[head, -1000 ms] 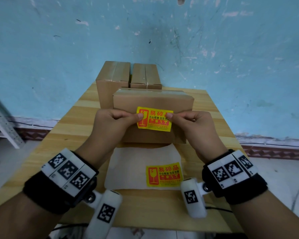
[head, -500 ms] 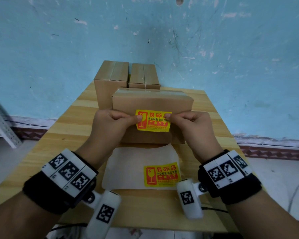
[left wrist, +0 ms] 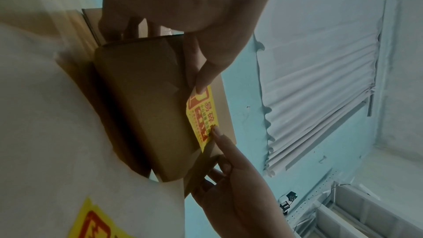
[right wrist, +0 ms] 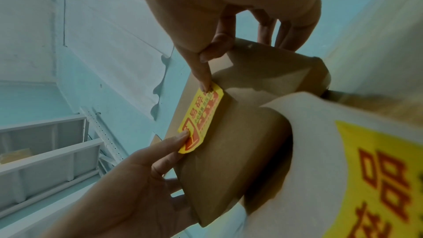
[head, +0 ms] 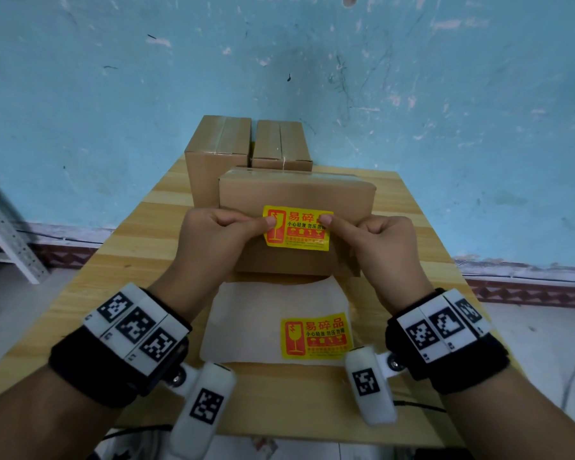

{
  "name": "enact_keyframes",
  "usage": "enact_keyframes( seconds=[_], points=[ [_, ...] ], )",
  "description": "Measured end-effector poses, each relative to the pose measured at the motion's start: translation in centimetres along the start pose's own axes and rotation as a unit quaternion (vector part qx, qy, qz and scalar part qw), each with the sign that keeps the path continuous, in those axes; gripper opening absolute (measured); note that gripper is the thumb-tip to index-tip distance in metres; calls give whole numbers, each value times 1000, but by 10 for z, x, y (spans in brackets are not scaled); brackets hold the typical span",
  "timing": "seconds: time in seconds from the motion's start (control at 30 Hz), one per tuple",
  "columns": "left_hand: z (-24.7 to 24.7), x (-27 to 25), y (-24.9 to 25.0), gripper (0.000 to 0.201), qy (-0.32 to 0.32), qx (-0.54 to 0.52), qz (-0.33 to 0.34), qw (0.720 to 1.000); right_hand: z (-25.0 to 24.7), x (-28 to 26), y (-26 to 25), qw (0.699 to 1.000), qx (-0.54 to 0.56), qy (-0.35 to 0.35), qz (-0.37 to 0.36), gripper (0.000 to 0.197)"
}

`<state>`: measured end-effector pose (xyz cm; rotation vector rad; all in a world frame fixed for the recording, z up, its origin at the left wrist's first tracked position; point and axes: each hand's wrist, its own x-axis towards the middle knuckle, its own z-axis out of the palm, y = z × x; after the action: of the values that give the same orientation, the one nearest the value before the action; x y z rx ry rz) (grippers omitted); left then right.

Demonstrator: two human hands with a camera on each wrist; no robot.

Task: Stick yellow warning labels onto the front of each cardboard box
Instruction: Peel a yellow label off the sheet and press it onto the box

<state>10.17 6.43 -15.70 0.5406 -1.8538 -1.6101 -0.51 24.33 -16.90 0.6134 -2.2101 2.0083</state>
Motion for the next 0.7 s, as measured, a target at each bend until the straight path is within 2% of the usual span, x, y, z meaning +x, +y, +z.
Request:
enact_keyframes(
  seconds=[0.23,0.7],
  points=[
    [-10,1,0,15,-53,77,21,995,0,0,0,1000,-9,-11,-21,70],
    [-5,-1,-2,11,-23,95,63,993,1,2,1,999,-30,-13,-32,71]
  ],
)
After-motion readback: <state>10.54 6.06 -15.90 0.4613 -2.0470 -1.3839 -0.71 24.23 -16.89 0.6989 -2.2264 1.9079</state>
